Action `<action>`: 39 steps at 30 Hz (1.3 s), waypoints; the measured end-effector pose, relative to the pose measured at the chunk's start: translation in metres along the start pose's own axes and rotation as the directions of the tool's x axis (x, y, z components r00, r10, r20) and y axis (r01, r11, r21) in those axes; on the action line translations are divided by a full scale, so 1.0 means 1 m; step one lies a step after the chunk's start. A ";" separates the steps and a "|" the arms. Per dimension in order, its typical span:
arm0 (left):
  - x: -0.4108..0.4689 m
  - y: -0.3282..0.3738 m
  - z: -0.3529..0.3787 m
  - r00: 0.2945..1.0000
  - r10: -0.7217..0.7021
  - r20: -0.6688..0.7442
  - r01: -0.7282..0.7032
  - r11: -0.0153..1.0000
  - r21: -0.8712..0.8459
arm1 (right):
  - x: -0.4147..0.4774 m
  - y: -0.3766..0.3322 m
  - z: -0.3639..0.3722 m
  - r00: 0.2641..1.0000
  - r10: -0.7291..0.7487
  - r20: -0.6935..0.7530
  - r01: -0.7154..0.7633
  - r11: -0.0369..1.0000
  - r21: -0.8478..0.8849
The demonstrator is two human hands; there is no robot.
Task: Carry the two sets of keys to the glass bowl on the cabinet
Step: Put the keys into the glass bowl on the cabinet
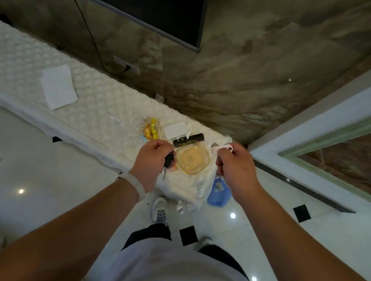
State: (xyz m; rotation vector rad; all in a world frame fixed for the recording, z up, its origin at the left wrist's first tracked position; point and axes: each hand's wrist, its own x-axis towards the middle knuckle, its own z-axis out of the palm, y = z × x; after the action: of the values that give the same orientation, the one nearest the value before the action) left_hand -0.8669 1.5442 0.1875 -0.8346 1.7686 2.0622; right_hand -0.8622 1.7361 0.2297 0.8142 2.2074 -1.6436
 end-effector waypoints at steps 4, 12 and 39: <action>0.036 0.004 -0.011 0.999 -0.054 0.009 0.054 0.998 0.014 | 0.020 -0.009 0.021 0.999 0.021 -0.031 -0.021 1.000 0.018; 0.081 -0.008 -0.002 0.984 -0.175 0.022 0.174 0.984 0.045 | 0.067 0.009 0.034 0.990 0.122 -0.068 -0.126 0.991 -0.055; 0.280 -0.230 0.056 0.994 -0.093 0.051 0.039 0.767 0.640 | 0.297 0.275 0.107 0.966 0.021 0.258 0.100 0.889 -0.448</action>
State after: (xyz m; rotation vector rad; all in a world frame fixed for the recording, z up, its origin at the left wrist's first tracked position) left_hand -0.9685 1.6045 -0.1598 -0.5745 2.1503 1.2582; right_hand -0.9531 1.7719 -0.1774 0.4014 2.2906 -1.0876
